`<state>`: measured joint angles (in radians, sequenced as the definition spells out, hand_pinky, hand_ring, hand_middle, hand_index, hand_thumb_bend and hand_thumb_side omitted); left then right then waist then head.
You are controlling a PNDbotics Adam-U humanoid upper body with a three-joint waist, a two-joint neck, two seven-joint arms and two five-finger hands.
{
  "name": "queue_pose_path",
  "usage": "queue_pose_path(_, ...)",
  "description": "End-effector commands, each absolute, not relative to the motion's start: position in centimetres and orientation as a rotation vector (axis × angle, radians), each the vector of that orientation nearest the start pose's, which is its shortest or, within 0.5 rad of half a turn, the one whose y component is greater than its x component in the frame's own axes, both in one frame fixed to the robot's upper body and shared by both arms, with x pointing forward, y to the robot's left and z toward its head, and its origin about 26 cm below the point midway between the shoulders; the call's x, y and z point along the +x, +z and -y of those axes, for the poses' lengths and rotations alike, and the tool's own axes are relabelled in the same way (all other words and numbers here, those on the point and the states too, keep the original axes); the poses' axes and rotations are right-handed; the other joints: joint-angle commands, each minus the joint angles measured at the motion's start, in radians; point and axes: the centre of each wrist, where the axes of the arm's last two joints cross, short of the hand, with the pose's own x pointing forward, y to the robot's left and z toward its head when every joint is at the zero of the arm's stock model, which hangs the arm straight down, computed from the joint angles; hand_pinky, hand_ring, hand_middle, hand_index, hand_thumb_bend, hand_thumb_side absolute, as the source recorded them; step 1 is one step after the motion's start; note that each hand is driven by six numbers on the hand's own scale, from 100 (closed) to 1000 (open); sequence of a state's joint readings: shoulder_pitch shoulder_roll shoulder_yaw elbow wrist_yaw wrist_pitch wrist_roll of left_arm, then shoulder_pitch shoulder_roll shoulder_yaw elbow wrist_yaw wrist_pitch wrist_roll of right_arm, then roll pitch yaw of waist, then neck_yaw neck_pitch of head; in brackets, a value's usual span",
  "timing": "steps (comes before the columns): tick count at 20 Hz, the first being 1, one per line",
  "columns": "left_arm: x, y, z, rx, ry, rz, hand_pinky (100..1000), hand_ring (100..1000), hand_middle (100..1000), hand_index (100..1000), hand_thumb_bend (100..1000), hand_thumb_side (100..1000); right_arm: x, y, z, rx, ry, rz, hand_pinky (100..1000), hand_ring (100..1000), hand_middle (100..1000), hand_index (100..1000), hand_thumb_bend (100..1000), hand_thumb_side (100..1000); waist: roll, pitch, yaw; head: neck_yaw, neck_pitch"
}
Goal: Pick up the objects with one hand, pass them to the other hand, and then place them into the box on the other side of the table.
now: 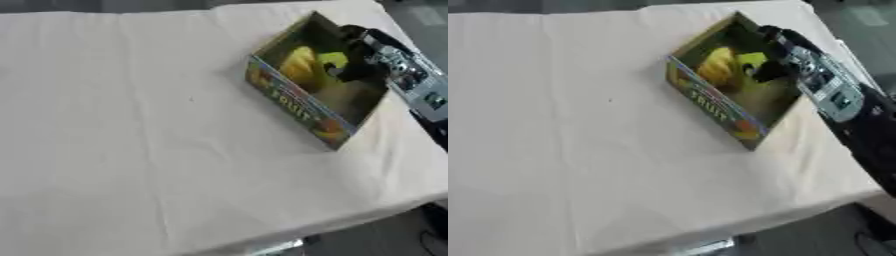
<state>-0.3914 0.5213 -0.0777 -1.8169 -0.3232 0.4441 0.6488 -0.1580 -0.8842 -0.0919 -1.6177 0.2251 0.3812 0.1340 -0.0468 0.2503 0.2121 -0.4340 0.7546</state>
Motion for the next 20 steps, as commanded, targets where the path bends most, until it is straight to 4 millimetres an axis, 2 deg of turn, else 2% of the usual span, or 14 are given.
queue_pose_path(1, 33.1, 21.2, -28.2, 1.238, 0.026, 1.91, 475, 611, 589, 798, 179, 665, 30.2, 20.5, 43.6, -0.993, 0.684, 1.266, 901, 892, 888, 1000, 312, 100, 0.0, 0.003, 0.001, 0.003, -0.007)
queue_pose_path(5, 33.1, 21.3, -28.3, 1.245, 0.026, 1.909, 475, 611, 587, 798, 179, 660, 29.9, 21.3, 43.1, -1.018, 0.668, 1.304, 904, 884, 879, 1000, 259, 100, 0.001, 0.004, 0.0, 0.007, -0.013)
queue_pose_path(7, 33.1, 21.4, -28.3, 1.249, 0.029, 1.911, 475, 609, 586, 797, 176, 656, 29.7, 22.2, 42.6, -1.048, 0.64, 1.356, 896, 859, 871, 1000, 141, 100, 0.001, 0.004, -0.001, 0.012, -0.01)
queue_pose_path(8, 33.0, 21.4, -28.3, 1.253, 0.03, 1.909, 475, 613, 587, 794, 169, 649, 29.5, 22.9, 42.3, -1.091, 0.609, 1.398, 892, 827, 881, 1000, 100, 301, 0.001, 0.004, -0.001, 0.019, -0.01)
queue_pose_path(10, 33.0, 21.4, -28.5, 1.26, 0.04, 1.898, 477, 623, 593, 784, 145, 633, 28.9, 24.7, 41.1, -1.222, 0.519, 1.508, 893, 812, 864, 1000, 100, 378, 0.001, 0.006, -0.003, 0.041, -0.018)
queue_pose_path(11, 33.0, 21.5, -28.7, 1.265, 0.05, 1.892, 475, 620, 587, 784, 138, 626, 28.5, 25.2, 40.2, -1.249, 0.479, 1.568, 894, 808, 844, 1000, 100, 315, 0.001, 0.006, -0.004, 0.054, -0.02)
queue_pose_path(12, 33.0, 21.6, -28.9, 1.274, 0.061, 1.886, 477, 619, 584, 786, 136, 622, 28.2, 25.7, 39.3, -1.244, 0.44, 1.63, 894, 800, 819, 1000, 100, 266, 0.001, 0.005, -0.005, 0.069, -0.02)
queue_pose_path(13, 33.0, 21.7, -29.1, 1.287, 0.071, 1.882, 479, 568, 582, 788, 138, 615, 27.8, 26.3, 38.6, -1.225, 0.394, 1.7, 902, 779, 774, 1000, 100, 254, 0.001, 0.003, -0.006, 0.088, -0.017)
queue_pose_path(14, 33.0, 21.8, -29.2, 1.3, 0.08, 1.88, 480, 566, 582, 788, 138, 615, 27.5, 26.8, 37.9, -1.2, 0.344, 1.779, 904, 778, 771, 1000, 100, 254, 0.001, 0.002, -0.006, 0.106, -0.015)
queue_pose_path(15, 33.0, 21.9, -29.3, 1.311, 0.089, 1.879, 487, 560, 581, 789, 143, 612, 27.4, 27.0, 37.3, -1.167, 0.307, 1.851, 913, 780, 764, 1000, 100, 363, 0.002, 0.001, -0.005, 0.126, -0.014)
queue_pose_path(17, 33.0, 22.2, -29.4, 1.329, 0.101, 1.878, 514, 588, 583, 788, 145, 614, 27.4, 27.1, 36.5, -1.071, 0.267, 1.965, 913, 779, 759, 978, 100, 439, 0.003, -0.003, 0.001, 0.157, -0.013)
queue_pose_path(20, 33.0, 22.6, -29.7, 1.354, 0.105, 1.869, 514, 578, 583, 789, 143, 599, 27.6, 27.3, 35.8, -0.933, 0.22, 2.063, 917, 760, 735, 929, 100, 408, 0.002, -0.007, 0.011, 0.188, -0.018)
